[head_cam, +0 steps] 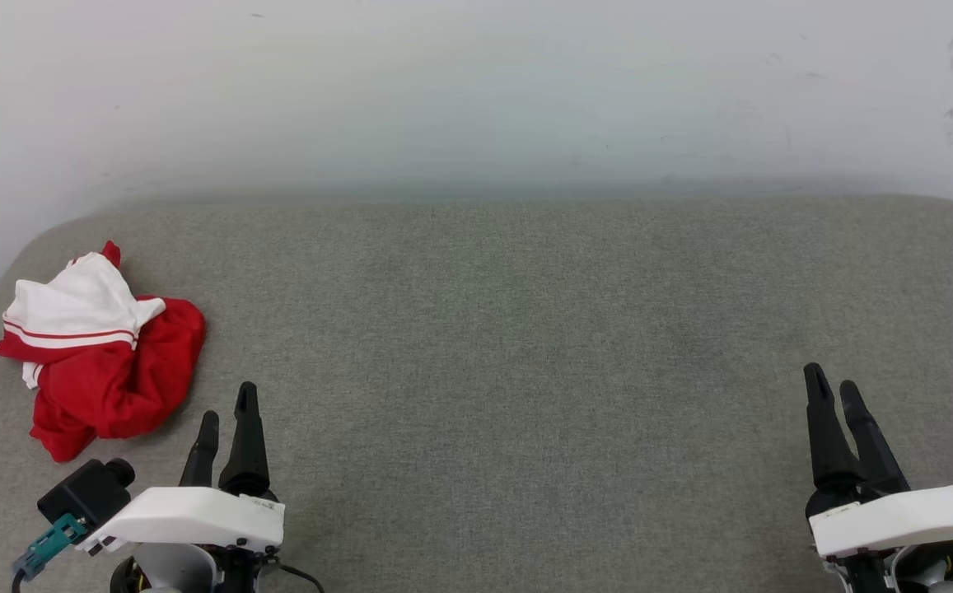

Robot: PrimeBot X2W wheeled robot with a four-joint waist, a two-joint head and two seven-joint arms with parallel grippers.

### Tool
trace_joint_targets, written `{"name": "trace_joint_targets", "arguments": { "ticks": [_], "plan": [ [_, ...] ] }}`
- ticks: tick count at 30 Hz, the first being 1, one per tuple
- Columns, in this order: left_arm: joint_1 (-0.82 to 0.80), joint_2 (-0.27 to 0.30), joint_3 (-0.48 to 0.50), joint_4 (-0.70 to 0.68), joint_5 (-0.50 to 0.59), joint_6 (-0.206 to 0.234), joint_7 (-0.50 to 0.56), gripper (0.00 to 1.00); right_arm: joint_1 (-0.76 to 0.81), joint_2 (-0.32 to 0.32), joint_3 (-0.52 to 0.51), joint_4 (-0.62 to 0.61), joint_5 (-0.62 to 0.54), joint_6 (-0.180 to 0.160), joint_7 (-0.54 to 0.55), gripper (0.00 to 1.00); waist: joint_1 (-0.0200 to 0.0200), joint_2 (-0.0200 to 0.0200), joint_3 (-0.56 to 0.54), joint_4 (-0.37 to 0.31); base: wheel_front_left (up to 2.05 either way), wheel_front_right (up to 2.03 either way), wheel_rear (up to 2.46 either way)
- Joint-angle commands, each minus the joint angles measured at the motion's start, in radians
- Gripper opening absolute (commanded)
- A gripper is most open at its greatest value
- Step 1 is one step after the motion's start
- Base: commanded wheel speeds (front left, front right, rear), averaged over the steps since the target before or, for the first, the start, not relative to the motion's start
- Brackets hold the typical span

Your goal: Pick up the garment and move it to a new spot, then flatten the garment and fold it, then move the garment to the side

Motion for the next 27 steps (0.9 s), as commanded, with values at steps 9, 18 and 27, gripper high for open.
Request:
{"name": "trace_joint_targets", "arguments": {
  "ticks": [9, 18, 27],
  "plan": [
    [0.011, 0.012, -0.025, -0.032, 0.168, 0.024, -0.039, 1.00, 0.006, 0.000, 0.016, -0.035, -0.172, 0.000, -0.038, 1.00, 0.0000, 0.0000, -0.003, 0.001, 0.00, 0.00, 0.00],
    [0.026, 0.026, -0.056, -0.044, 0.293, 0.043, -0.066, 1.00, 0.018, 0.000, 0.024, -0.056, -0.300, 0.000, -0.067, 1.00, 0.0000, 0.0000, -0.007, 0.002, 0.00, 0.00, 0.00],
    [0.037, 0.036, -0.078, -0.058, 0.387, 0.053, -0.090, 1.00, 0.033, 0.000, 0.030, -0.070, -0.402, 0.000, -0.090, 1.00, 0.0000, 0.0000, -0.012, 0.002, 0.00, 0.00, 0.00]
  ]
}}
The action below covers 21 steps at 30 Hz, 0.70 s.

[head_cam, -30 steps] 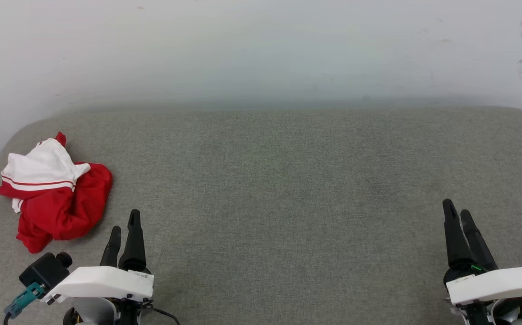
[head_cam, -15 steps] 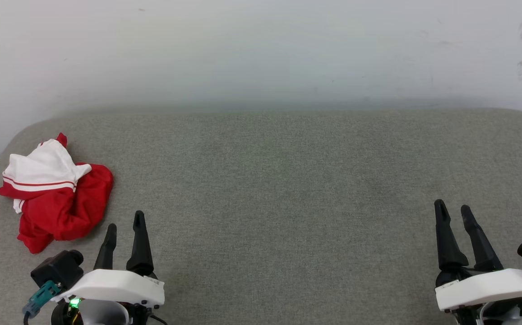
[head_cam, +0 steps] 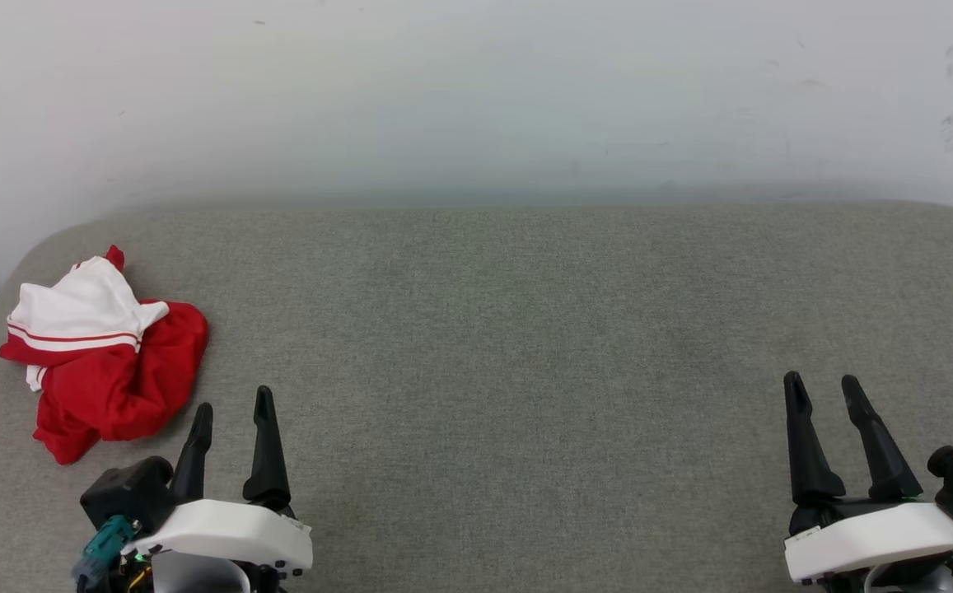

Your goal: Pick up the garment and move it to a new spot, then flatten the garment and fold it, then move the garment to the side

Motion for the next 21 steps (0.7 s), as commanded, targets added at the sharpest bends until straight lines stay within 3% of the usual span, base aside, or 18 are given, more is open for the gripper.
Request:
{"name": "trace_joint_targets", "arguments": {
  "ticks": [1, 21],
  "plan": [
    [0.001, 0.006, -0.006, -0.016, 0.029, 0.004, -0.009, 1.00, -0.001, 0.000, 0.002, -0.016, -0.030, 0.000, -0.009, 1.00, 0.0000, 0.0000, 0.000, 0.000, 0.00, 0.00, 0.00],
    [0.031, 0.002, -0.021, -0.025, 0.190, -0.007, -0.056, 1.00, 0.027, 0.000, 0.012, -0.041, -0.171, 0.000, -0.055, 1.00, 0.0000, 0.0000, -0.006, 0.005, 0.00, 0.00, 0.00]
  ]
}}
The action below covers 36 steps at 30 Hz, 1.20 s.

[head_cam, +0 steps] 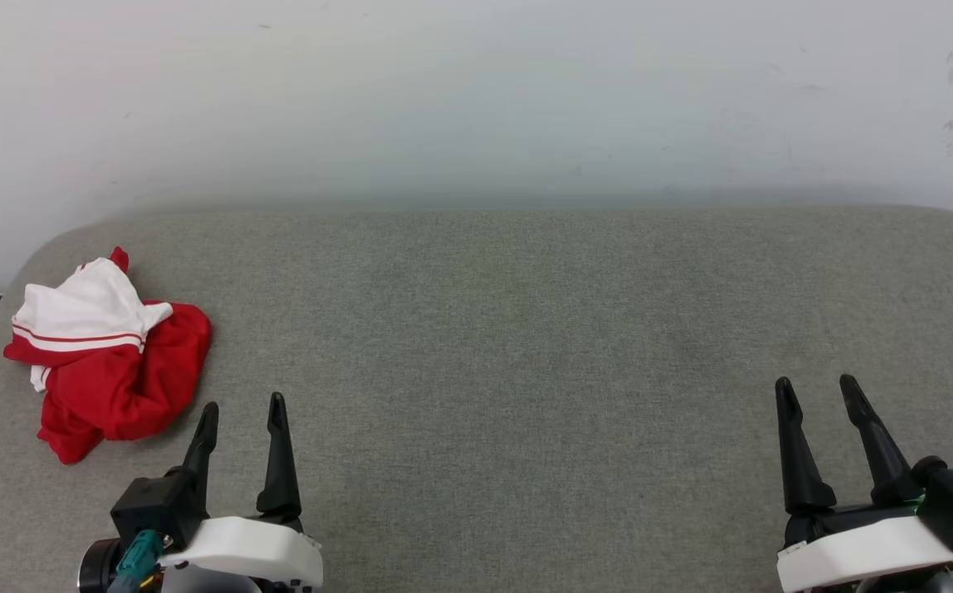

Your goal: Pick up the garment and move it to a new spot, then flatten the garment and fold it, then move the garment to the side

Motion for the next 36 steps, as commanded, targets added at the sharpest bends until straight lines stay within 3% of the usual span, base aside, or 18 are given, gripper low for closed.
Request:
{"name": "trace_joint_targets", "arguments": {
  "ticks": [1, 27, 36],
  "plan": [
    [0.007, -0.002, 0.001, -0.008, 0.025, -0.002, -0.010, 1.00, 0.003, 0.000, 0.001, -0.012, -0.018, 0.000, -0.010, 1.00, 0.0000, -0.0001, 0.000, 0.001, 0.00, 0.00, 0.00],
    [0.032, -0.031, 0.041, 0.015, 0.160, -0.052, -0.058, 1.00, 0.028, 0.001, -0.012, 0.008, -0.062, 0.000, -0.059, 1.00, 0.0000, -0.0001, -0.002, 0.001, 0.00, 0.00, 0.00],
    [0.030, -0.032, 0.042, 0.034, 0.097, -0.070, -0.060, 1.00, 0.028, 0.001, -0.017, 0.027, -0.018, 0.000, -0.060, 1.00, 0.0000, -0.0001, -0.003, -0.001, 0.00, 0.00, 0.00]
  ]
}}
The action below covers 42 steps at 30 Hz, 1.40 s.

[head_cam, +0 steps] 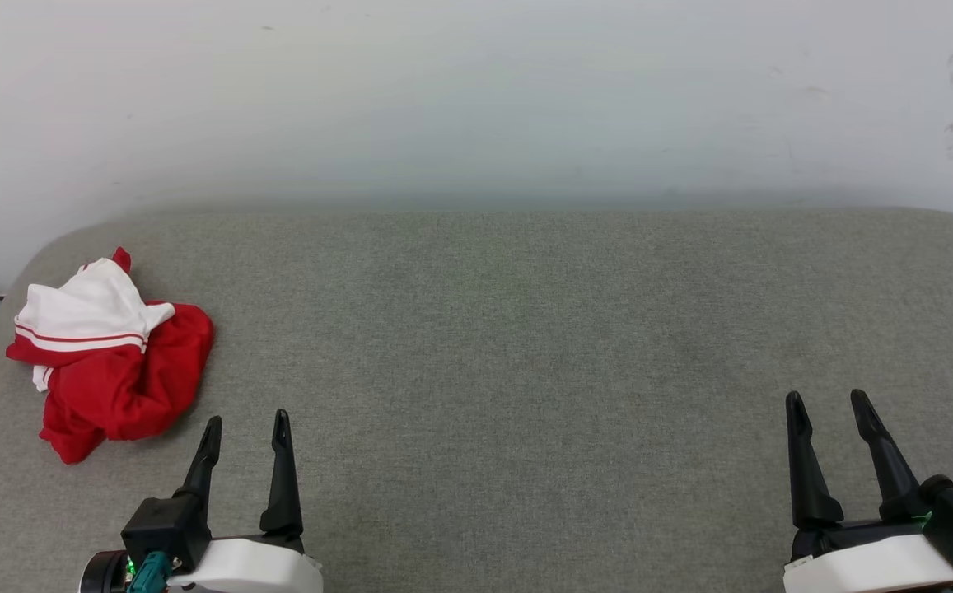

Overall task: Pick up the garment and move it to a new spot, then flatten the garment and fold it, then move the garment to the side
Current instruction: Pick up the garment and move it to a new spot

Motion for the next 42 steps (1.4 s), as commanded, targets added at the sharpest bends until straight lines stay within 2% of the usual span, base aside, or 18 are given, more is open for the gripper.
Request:
{"name": "trace_joint_targets", "arguments": {
  "ticks": [1, 13, 19, 42],
  "plan": [
    [0.006, -0.002, 0.001, 0.002, -0.008, -0.004, -0.003, 1.00, 0.007, 0.001, 0.000, 0.003, 0.006, 0.000, -0.002, 1.00, 0.0000, 0.0000, -0.001, 0.000, 0.00, 0.00, 0.00],
    [0.001, -0.002, 0.000, 0.013, -0.018, -0.005, -0.003, 1.00, 0.007, 0.001, 0.006, 0.009, 0.016, 0.000, -0.002, 1.00, 0.0000, 0.0000, 0.002, -0.001, 0.00, 0.00, 0.00],
    [-0.009, -0.001, 0.008, 0.019, -0.006, 0.003, -0.003, 1.00, 0.013, 0.001, 0.006, 0.001, 0.009, 0.000, -0.002, 1.00, 0.0000, 0.0000, 0.004, 0.023, 0.00, 0.00, 0.00],
    [0.007, -0.001, 0.071, 0.036, 0.024, 0.033, -0.003, 1.00, 0.022, 0.001, 0.056, -0.010, -0.021, 0.000, -0.002, 1.00, 0.0000, 0.0000, 0.004, 0.288, 0.00, 0.00, 0.00]
  ]
}}
